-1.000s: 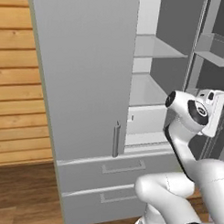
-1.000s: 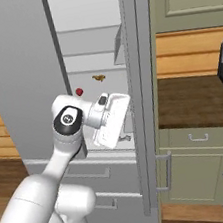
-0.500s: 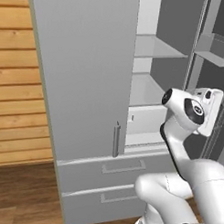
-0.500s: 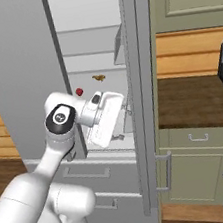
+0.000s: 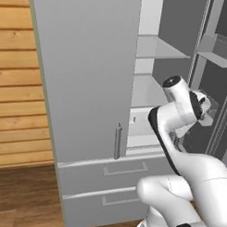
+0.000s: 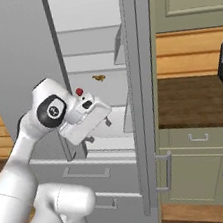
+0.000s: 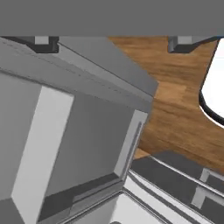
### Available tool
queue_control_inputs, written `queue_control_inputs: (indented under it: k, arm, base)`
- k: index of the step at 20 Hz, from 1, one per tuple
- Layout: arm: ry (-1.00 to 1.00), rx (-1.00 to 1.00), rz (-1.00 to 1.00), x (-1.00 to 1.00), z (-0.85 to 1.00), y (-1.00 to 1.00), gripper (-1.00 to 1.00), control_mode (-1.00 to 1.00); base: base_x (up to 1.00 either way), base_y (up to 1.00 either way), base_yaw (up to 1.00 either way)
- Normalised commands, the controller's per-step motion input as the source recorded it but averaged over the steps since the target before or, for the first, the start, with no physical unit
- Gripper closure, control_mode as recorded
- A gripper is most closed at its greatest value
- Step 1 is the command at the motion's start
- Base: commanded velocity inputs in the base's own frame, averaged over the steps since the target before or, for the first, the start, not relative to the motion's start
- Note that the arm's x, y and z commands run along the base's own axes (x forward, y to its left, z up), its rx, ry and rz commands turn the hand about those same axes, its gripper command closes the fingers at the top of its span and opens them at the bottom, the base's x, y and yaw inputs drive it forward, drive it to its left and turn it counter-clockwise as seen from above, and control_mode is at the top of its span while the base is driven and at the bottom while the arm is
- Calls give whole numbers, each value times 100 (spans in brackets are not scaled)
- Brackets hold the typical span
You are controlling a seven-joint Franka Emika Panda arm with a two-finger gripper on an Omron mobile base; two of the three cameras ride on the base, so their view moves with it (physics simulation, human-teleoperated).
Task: Take the strawberry from the fridge and place it on top of the pancake, located on the dining counter.
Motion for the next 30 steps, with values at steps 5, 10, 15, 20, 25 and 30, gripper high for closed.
queue_control_inputs:
  k: [5, 10, 15, 20, 25, 30]
  arm:
    - [-41, 57, -15, 72, -9, 97, -100, -100]
    - [-41, 61, -25, 74, -17, 72, -100, -100]
    - [-20, 54, -33, 22, -15, 68, -100, -100]
    - [13, -10, -5, 8, -1, 54, -100, -100]
    - [1, -12, 3, 25, -10, 54, -100, -100]
    - [0, 0, 5, 24, -21, 31, -100, -100]
  base:
    - [0, 0, 0]
    - [0, 0, 0]
    - [0, 0, 0]
    - [0, 0, 0]
    - [0, 0, 0]
    - [0, 0, 0]
